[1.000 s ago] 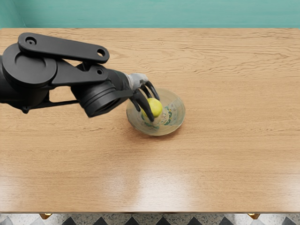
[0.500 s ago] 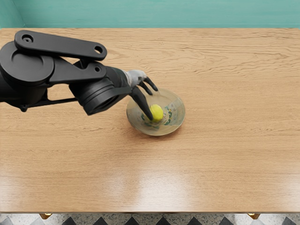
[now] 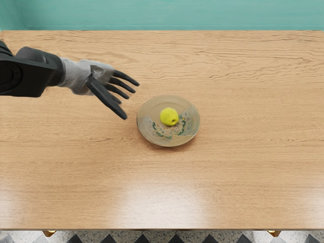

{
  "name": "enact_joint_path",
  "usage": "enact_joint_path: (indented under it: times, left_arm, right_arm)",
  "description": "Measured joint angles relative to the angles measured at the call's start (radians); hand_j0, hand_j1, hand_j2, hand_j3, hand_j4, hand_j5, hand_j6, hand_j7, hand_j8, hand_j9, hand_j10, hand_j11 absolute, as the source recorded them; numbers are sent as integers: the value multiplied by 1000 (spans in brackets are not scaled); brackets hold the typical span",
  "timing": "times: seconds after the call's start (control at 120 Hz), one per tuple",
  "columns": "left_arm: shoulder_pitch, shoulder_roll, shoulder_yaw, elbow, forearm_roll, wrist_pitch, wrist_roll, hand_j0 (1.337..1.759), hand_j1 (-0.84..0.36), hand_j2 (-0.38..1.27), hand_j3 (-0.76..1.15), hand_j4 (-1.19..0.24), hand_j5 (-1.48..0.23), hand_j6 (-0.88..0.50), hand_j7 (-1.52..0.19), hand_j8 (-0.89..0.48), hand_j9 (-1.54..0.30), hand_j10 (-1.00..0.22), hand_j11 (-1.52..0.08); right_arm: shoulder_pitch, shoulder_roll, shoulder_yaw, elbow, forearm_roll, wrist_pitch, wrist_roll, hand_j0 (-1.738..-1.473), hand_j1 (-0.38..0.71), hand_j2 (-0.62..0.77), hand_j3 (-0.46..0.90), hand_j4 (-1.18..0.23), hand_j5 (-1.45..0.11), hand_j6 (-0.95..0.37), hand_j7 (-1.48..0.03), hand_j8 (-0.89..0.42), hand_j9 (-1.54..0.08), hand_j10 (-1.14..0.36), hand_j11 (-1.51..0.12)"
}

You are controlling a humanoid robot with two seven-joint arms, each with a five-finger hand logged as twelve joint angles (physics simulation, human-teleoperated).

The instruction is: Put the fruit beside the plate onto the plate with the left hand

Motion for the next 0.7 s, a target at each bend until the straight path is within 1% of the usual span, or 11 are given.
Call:
enact_joint_path:
  times: [0.075, 0.158, 0.267, 0.325, 0.4, 0.458, 0.5, 0.55, 0.583, 0.7]
  left_arm:
    - [152, 72, -114, -4, -3, -134, 0, 1658, 40, 54, 0, -258, -336, -256, -336, -257, -336, -259, -336]
    - [309, 121, -265, -6, -8, -275, 0, 1658, 43, 53, 0, -256, -334, -255, -333, -255, -333, -257, -333]
    - [422, 185, -427, -7, -29, -430, 0, 1658, 44, 52, 0, -255, -331, -254, -331, -254, -331, -255, -331]
    - [509, 192, -507, 1, -52, -473, 0, 1658, 45, 52, 0, -254, -330, -254, -330, -254, -330, -254, -330]
    - [539, 194, -574, 21, -74, -503, 0, 1658, 46, 52, 0, -253, -329, -253, -329, -253, -329, -253, -329]
    - [547, 194, -601, 61, -86, -515, 0, 1658, 47, 51, 0, -252, -328, -252, -328, -252, -328, -252, -328]
    - [558, 193, -613, 98, -96, -520, 0, 1658, 47, 51, 0, -252, -328, -252, -328, -252, -328, -252, -328]
    - [610, 196, -622, 140, -128, -524, 0, 1658, 48, 51, 0, -251, -327, -251, -327, -251, -327, -251, -327]
    - [630, 204, -625, 164, -147, -526, 0, 1658, 49, 51, 0, -250, -326, -250, -326, -250, -326, -251, -326]
    - [642, 205, -631, 223, -189, -529, 0, 1658, 50, 50, 0, -248, -324, -248, -324, -248, -324, -249, -324]
  right_arm:
    - [0, 0, 0, 0, 0, 0, 0, -1658, -307, -7, 0, -35, -45, -35, -45, -35, -45, -35, -45]
    - [0, 0, 0, 0, 0, 0, 0, -1658, -307, -7, 0, -35, -45, -35, -45, -35, -45, -35, -45]
    - [1, 0, 0, 0, 1, 0, 0, -1658, -307, -7, 0, -35, -45, -35, -45, -35, -45, -35, -45]
    - [1, 0, 0, 0, 1, 0, 0, -1658, -307, -7, 0, -35, -45, -35, -45, -35, -45, -35, -45]
    - [1, 0, 0, 0, 1, 0, 0, -1658, -307, -7, 0, -35, -45, -35, -45, -35, -45, -35, -45]
    - [1, 0, 0, 0, 1, 0, 0, -1658, -307, -7, 0, -35, -45, -35, -45, -35, -45, -35, -45]
    - [1, 0, 0, 0, 1, 0, 0, -1658, -307, -7, 0, -35, -45, -35, -45, -35, -45, -35, -45]
    - [1, 0, 0, 0, 1, 0, 0, -1658, -307, -7, 0, -35, -45, -35, -45, -35, -45, -35, -45]
    - [1, 0, 0, 0, 1, 0, 0, -1658, -307, -7, 0, -35, -45, -35, -45, -35, -45, -35, -45]
    - [1, 0, 0, 0, 1, 0, 0, -1658, -307, -7, 0, -35, -45, -35, -45, -35, -45, -35, -45]
